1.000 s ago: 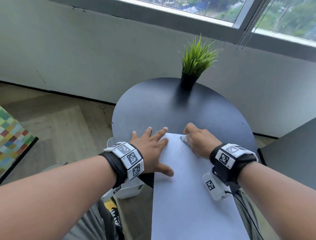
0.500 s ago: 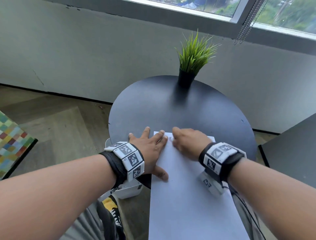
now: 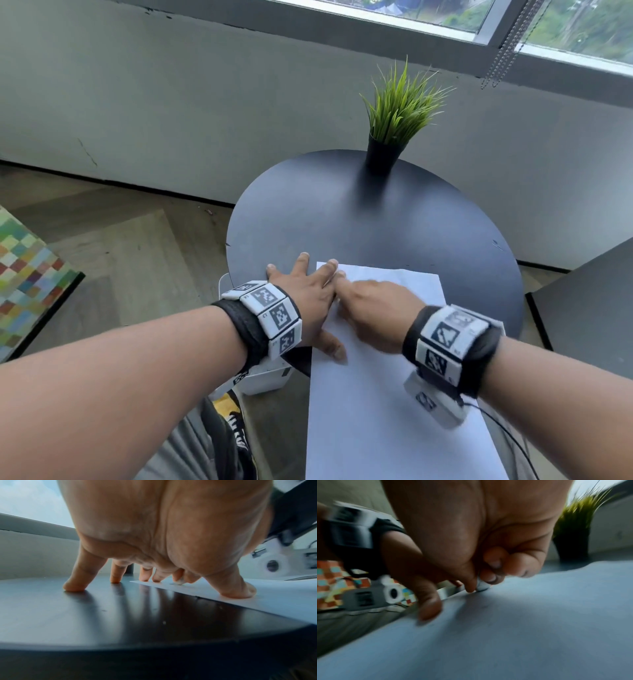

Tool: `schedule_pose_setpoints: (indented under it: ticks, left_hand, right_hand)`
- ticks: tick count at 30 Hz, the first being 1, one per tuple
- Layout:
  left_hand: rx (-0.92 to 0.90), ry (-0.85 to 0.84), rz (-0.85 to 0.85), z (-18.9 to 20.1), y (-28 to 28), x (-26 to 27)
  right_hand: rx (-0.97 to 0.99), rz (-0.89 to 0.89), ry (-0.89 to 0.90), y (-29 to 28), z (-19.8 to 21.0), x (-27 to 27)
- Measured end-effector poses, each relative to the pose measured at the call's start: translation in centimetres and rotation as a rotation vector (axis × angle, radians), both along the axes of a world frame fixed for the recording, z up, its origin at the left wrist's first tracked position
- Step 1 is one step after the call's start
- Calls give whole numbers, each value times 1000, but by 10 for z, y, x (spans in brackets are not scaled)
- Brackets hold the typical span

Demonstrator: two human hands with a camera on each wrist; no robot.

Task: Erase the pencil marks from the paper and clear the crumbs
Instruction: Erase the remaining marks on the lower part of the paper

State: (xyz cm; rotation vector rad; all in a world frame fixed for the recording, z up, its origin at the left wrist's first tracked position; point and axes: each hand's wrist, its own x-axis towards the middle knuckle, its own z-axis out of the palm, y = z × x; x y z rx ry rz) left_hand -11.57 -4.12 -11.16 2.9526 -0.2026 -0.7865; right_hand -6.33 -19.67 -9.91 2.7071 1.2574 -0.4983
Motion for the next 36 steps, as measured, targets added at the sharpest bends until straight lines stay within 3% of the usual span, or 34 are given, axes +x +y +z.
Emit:
schedule_pose_setpoints:
  ticks: [2, 5, 6, 10, 12, 15, 17, 20, 22, 25, 26, 31, 34, 36]
  left_hand:
    - [3, -1, -2, 0, 0, 1]
    - [6, 9, 1, 0, -1, 1]
    - [6, 17, 4, 0, -2, 1]
    - [0, 10, -2, 2, -1, 0]
    - [7, 9, -5, 2, -2, 2]
    - [12, 9, 2, 0, -3, 1]
    - [17, -2, -8, 0, -3, 0]
    - [19, -20, -23, -1, -3, 0]
    - [25, -14, -25, -1, -2, 1]
    - [28, -16, -20, -4, -2, 1]
    - [28, -20, -20, -4, -2, 1]
    - [10, -30, -25, -4, -2, 2]
    - [20, -20, -18, -3, -2, 2]
    - [27, -21, -18, -3, -3, 1]
  right_hand:
    - [2, -12, 28, -5, -1, 1]
    - [25, -285, -45, -20, 4, 43]
    - [24, -304, -63, -23, 5, 46]
    - [5, -28, -11, -11, 3, -3]
    - [19, -84, 1, -17, 0, 1]
    - [24, -341, -97, -36, 3, 47]
    - [16, -305, -112, -34, 5, 43]
    - [23, -54, -23, -19, 1, 6]
    - [3, -105, -32, -21, 3, 13]
    - [2, -321, -116, -37, 8, 53]
    - [6, -309, -131, -37, 8, 53]
    - [-2, 0, -15, -17, -1, 1]
    - [33, -208, -86, -27, 1, 35]
    - [18, -255, -130, -32, 4, 48]
